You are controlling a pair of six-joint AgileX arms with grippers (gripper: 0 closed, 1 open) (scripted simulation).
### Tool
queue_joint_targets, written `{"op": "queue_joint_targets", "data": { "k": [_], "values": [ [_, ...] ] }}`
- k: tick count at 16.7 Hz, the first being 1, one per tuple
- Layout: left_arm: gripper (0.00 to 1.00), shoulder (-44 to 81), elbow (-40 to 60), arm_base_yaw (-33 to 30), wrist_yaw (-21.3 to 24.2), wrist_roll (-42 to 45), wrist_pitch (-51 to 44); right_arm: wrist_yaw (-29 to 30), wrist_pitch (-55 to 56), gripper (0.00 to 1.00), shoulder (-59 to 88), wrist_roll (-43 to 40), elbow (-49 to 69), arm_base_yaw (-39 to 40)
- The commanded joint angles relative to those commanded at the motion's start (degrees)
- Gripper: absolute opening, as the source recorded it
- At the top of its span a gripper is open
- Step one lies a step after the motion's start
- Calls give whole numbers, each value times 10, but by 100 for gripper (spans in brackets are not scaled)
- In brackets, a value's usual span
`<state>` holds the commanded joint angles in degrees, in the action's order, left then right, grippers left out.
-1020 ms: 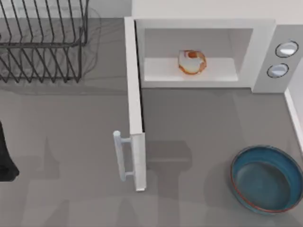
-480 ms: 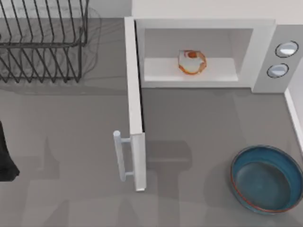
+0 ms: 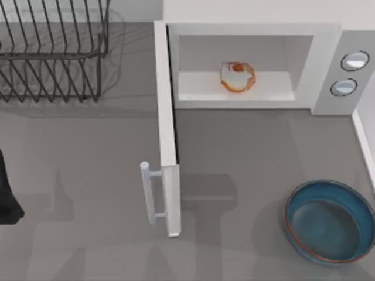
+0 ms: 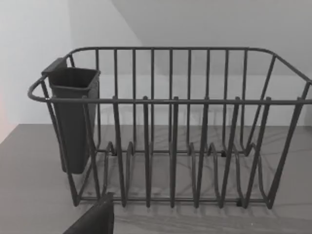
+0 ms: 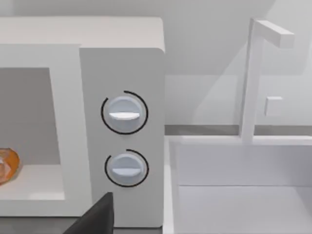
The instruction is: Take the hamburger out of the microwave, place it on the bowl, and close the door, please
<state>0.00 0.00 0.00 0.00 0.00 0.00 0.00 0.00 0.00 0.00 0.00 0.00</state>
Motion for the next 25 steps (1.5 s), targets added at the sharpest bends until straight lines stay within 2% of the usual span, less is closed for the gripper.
{"op": "queue_joint_targets", "data": {
  "k": [8, 12, 17, 25],
  "values": [
    [100, 0, 0, 0, 0, 0, 0, 1, 2, 100, 5, 0, 3, 1],
    [100, 0, 0, 0, 0, 0, 0, 18, 27, 100, 83, 7, 42, 18],
    [100, 0, 0, 0, 0, 0, 0, 62, 95, 100, 286, 26, 145, 62],
    [100, 0, 0, 0, 0, 0, 0, 163, 247, 100, 747, 67, 378, 163]
  ]
}}
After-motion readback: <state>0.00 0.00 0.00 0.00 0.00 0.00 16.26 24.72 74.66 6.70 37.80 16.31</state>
